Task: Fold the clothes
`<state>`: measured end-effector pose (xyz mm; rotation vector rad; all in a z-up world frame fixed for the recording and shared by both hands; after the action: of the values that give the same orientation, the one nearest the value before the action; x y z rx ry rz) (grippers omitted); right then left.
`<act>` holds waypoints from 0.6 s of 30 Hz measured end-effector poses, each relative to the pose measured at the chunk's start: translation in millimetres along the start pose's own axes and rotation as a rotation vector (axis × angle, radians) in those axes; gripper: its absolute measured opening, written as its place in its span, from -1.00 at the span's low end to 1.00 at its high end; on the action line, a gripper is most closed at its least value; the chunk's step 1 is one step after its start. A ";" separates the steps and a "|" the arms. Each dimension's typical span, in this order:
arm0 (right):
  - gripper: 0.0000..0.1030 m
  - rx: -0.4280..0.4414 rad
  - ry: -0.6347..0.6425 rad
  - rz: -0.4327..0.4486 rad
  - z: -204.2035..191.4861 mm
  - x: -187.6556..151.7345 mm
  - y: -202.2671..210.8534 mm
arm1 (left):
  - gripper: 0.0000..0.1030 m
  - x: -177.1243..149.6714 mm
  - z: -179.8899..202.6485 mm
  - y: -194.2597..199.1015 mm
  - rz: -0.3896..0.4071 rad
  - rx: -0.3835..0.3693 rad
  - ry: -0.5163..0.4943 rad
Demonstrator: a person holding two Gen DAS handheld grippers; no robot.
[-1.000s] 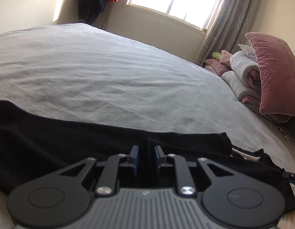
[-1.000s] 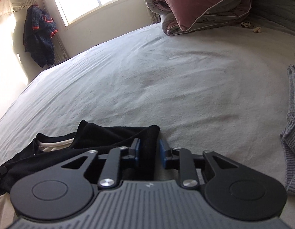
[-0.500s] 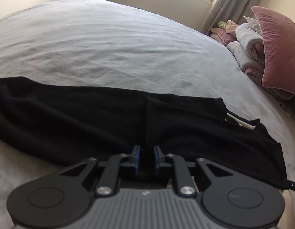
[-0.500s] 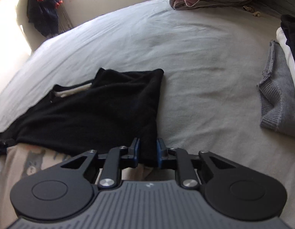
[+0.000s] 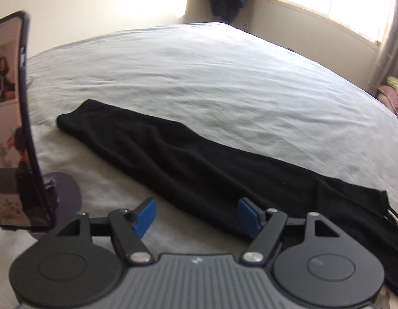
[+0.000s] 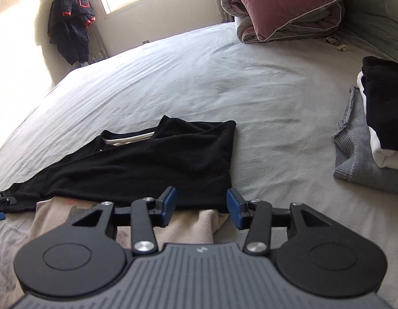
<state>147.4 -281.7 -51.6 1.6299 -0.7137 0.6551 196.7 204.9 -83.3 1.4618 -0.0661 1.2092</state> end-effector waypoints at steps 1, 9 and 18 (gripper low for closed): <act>-0.04 0.008 -0.012 0.005 -0.5 -1.9 1.4 | 0.42 1.2 -3.5 -5.6 0.003 0.021 0.018; -0.04 0.044 -0.036 0.023 -8.1 -10.5 -1.7 | 0.46 14.0 -16.4 -36.0 0.125 0.078 0.135; -0.04 0.067 -0.010 0.030 -17.1 -12.1 -13.0 | -0.83 27.4 -27.2 -44.0 0.254 0.070 0.299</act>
<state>148.7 -261.9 -66.2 1.6881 -0.7319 0.6993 220.8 255.1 -101.3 1.3453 -0.0056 1.6415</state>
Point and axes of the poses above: each gripper's, at about its wrist camera, not at the fingertips, and y roughly against the way its jaws point, z to its right, x to its top, the point moved 6 cm from there along -y, roughly the way its jaws point, and after that the axes turned 9 degrees about y, right-handed, at the moved point
